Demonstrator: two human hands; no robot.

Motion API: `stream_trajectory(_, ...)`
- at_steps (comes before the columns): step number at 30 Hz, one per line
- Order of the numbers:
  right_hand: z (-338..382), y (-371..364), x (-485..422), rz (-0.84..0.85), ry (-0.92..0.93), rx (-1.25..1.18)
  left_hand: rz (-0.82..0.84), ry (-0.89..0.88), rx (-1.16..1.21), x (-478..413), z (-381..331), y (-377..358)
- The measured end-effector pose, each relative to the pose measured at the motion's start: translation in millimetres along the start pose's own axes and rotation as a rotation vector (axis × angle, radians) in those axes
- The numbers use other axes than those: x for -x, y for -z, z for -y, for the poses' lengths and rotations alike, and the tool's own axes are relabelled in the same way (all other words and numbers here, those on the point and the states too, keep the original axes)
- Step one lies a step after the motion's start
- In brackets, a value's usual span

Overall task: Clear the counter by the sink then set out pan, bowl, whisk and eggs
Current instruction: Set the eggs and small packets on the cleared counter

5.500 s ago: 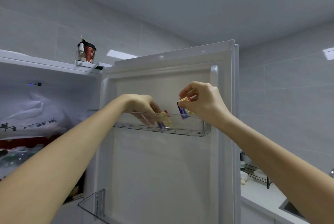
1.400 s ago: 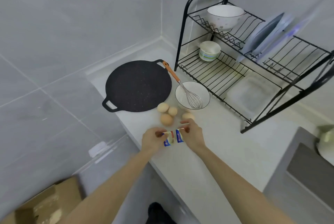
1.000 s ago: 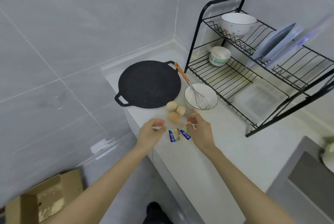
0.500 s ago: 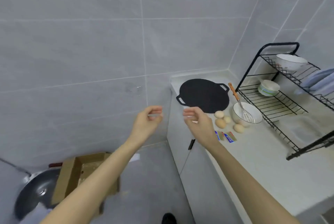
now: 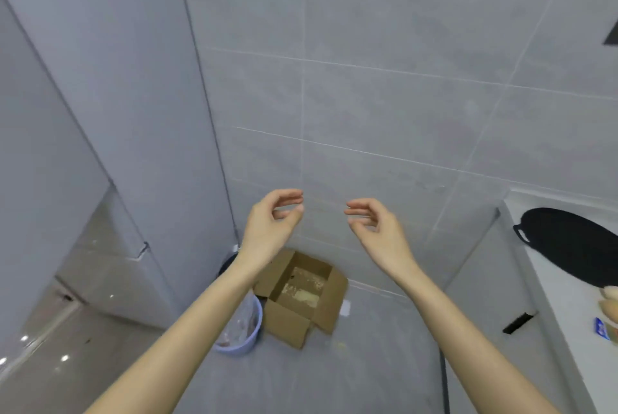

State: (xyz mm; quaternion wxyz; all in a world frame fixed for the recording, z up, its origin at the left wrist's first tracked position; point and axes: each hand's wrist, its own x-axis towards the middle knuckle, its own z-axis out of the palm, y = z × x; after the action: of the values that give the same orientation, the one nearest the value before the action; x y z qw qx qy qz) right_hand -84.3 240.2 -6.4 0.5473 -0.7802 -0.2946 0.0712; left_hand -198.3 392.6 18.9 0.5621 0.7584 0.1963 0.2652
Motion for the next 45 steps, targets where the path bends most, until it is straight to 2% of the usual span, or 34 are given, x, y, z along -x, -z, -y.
stream_trajectory(7,64.9,-104.7,-13.8,0.238,0.175,-0.075,-0.331,-0.042,-0.146,33.6,4.1,116.8)
stream_trajectory(9,75.6,-129.8,-19.6,0.292,0.206,-0.088,-0.425,-0.057,-0.287,38.7,7.5,140.4)
stream_trajectory(13,99.2,-189.2,-38.9,0.432,0.271,-0.108,-0.612,-0.131,-0.72,39.7,26.8,187.6)
stream_trajectory(16,114.4,-226.9,-55.8,0.539,0.316,-0.111,-0.695,-0.05,-0.956,33.3,40.4,212.3)
stream_trajectory(19,125.5,-258.6,-74.1,0.612,0.366,-0.108,-0.708,0.046,-1.224,22.0,56.0,236.6)
stream_trajectory(22,133.5,-289.0,-90.1,0.669,0.4,-0.118,-0.718,0.181,-1.319,14.2,71.5,258.6)
stream_trajectory(25,139.7,-319.6,-100.9,0.716,0.467,-0.114,-0.702,0.157,-1.413,12.0,85.2,269.7)
stream_trajectory(35,173.0,-426.6,-104.0,0.675,0.661,-0.128,-0.727,0.101,-1.482,14.6,107.0,343.5)
stream_trajectory(42,197.9,-501.3,-81.4,0.402,0.733,-0.055,-0.652,-0.041,-1.477,21.7,127.9,437.5)
stream_trajectory(45,212.9,-533.2,-70.2,0.312,0.711,0.015,-0.607,-0.136,-1.469,19.5,133.3,486.0)
